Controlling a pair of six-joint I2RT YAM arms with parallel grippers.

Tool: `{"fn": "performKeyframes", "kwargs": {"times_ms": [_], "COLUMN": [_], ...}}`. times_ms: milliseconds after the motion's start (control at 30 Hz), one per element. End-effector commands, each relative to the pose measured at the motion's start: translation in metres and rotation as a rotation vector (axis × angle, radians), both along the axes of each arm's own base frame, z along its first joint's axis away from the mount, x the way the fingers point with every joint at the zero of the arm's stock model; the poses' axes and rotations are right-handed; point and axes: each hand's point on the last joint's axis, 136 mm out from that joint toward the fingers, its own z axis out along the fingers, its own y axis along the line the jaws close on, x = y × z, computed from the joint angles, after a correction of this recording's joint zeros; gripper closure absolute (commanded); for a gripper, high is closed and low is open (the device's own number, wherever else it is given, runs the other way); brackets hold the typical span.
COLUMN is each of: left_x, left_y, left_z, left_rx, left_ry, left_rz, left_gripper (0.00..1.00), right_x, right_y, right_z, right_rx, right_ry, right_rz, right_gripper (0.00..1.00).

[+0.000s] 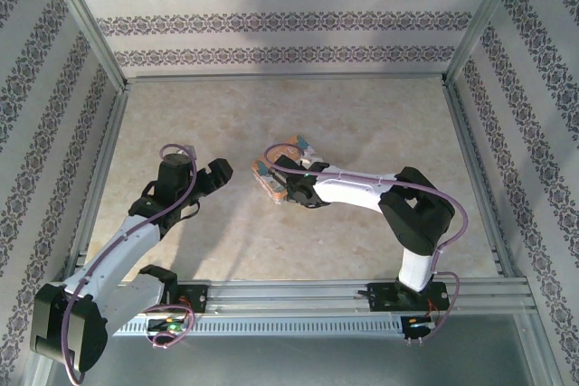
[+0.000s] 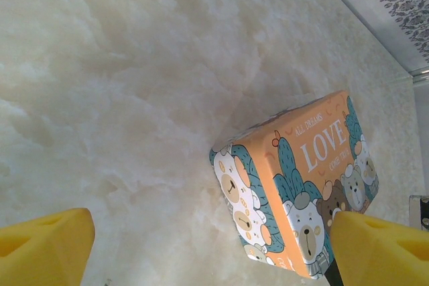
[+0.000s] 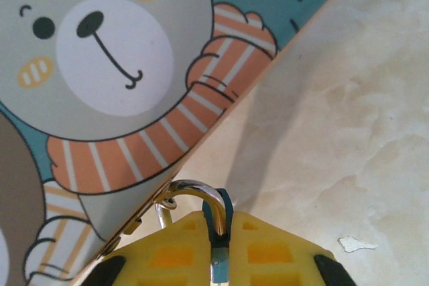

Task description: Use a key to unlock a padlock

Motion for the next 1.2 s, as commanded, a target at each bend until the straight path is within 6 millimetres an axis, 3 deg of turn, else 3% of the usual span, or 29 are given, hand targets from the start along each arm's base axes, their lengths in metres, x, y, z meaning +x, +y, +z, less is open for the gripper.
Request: {"fn": "performKeyframes", "kwargs": {"times_ms": [0,233,333,467,600,667,900,1167], "left_x": [-0.002,0.000,0.000,0.001,0.002,0.003,0.009,0.016], "left_y": [0.007,0.008,0.008,0.007,0.003,-0.001,-0.024,-0.052], "left_z": [-0.002,0.004,0.004,0.007,0.011,0.012,0.012,-0.003], "left_rx": [0.019,0.027,0.031,0.028,0.022,0.013,-0.070,-0.194], "left_ry": [0.003,-0.006,-0.006,-0.010,-0.017,-0.016,0.003,0.076], "left_rz": [0.016,0.016,0.017,0.011,-0.014,-0.032,-0.123,-0.212], "left_gripper": [0.09,0.08,0.07,0.07,0.07,0.07,0.09,0.09], "right_x": [0.002,-0.007,-0.014,-0.023,-0.028,-0.032,-0.038,-0.034], "right_y": [0.003,0.000,-0.004,-0.012,-0.010,-0.012,-0.024,-0.036], "right_z": [0.012,0.033,0.046,0.065,0.091,0.093,0.095,0.064], "right_rx": [-0.002,0.052,0.075,0.107,0.184,0.278,0.678,0.772], "right_ry": [-0.031,-0.071,-0.096,-0.162,-0.252,-0.237,-0.225,-0.162], "right_rz": [-0.002,0.038,0.066,0.145,0.333,0.406,0.502,0.433], "right_gripper": [0.82,0.75,0.67,0.50,0.29,0.25,0.26,0.30]}}
